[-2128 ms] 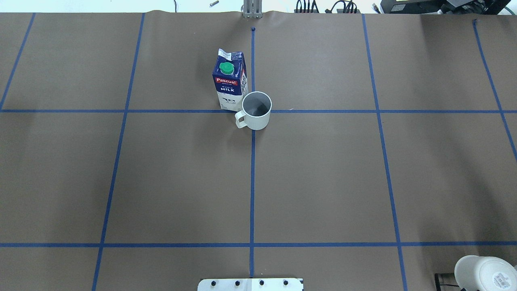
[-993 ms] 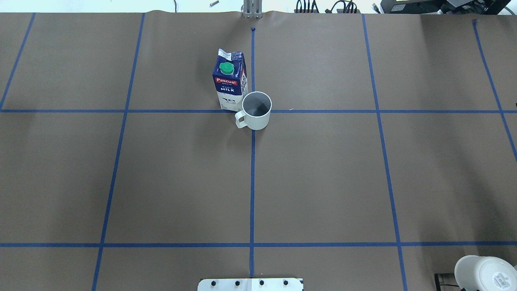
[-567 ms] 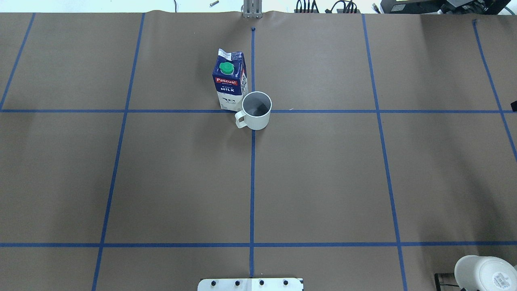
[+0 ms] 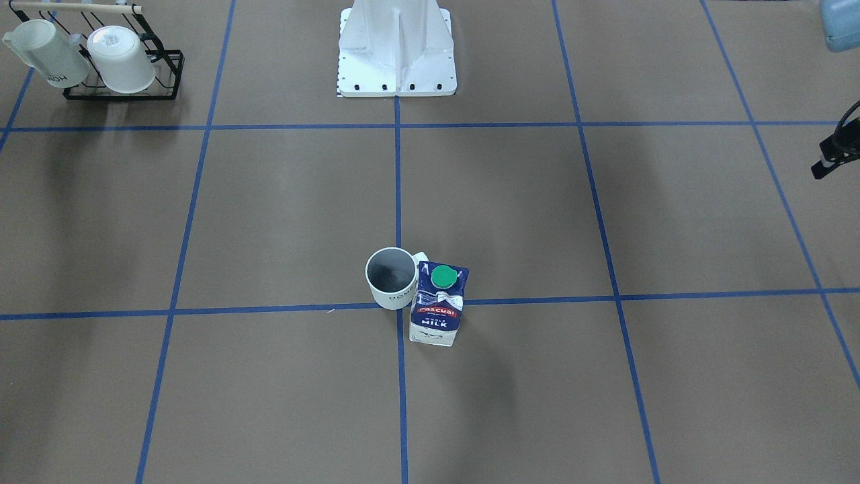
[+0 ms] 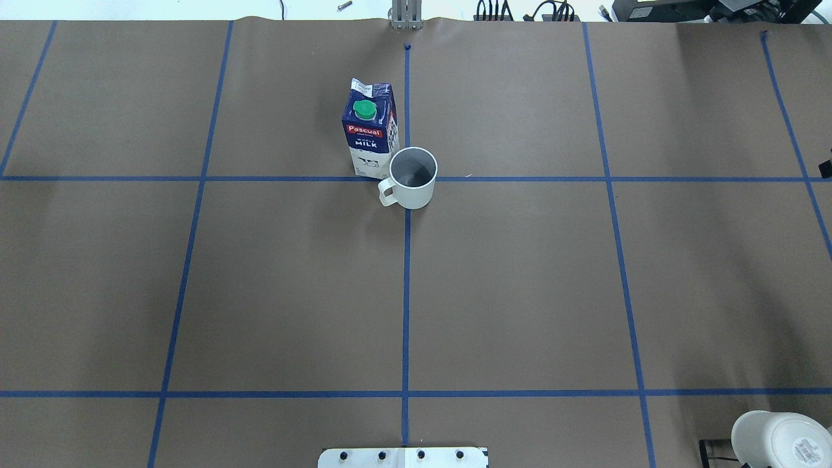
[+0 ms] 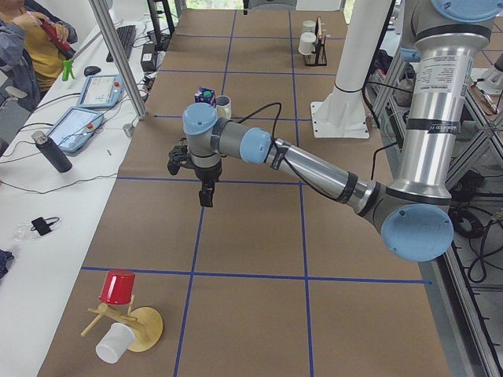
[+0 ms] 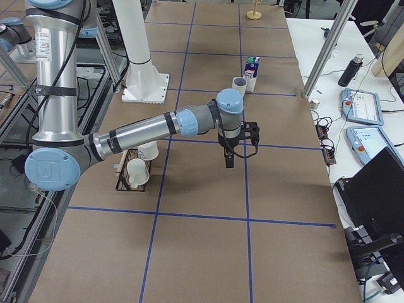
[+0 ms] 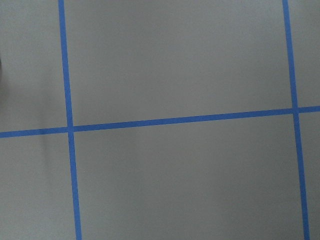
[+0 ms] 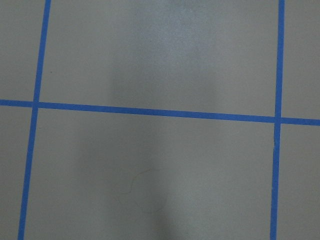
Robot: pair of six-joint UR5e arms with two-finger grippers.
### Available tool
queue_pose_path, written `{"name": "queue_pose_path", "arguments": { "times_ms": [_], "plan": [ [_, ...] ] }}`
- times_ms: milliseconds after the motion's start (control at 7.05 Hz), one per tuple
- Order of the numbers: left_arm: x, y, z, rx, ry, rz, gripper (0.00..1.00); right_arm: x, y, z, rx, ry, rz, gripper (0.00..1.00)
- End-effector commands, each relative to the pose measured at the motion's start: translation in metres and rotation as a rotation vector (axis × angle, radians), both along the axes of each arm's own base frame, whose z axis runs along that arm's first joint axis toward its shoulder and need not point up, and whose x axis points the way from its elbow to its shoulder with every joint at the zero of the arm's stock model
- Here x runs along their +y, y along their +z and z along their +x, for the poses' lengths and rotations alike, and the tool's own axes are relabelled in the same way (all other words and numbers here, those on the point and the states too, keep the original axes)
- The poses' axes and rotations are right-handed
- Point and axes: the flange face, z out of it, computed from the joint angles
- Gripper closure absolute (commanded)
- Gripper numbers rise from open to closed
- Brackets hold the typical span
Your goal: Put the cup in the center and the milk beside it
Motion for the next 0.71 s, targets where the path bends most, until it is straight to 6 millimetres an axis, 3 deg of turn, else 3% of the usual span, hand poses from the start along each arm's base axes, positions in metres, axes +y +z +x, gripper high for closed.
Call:
{"name": "queue_pose_path", "arguments": {
  "times_ms": [0, 284, 567],
  "plan": [
    [0.0, -0.002, 0.001, 0.007, 0.001, 0.009, 0.02, -0.001, 0.0, -0.002, 0.01, -0.001, 0.003, 0.0],
    [0.002, -0.007, 0.0, 0.011, 0.001, 0.016, 0.02, -0.003, -0.006, -0.008, 0.002, -0.013, 0.013, 0.0],
    [-0.001, -0.009, 0.001, 0.014, 0.0, 0.021, 0.02, -0.007, 0.001, -0.016, 0.007, -0.028, 0.0, 0.0]
  ]
}}
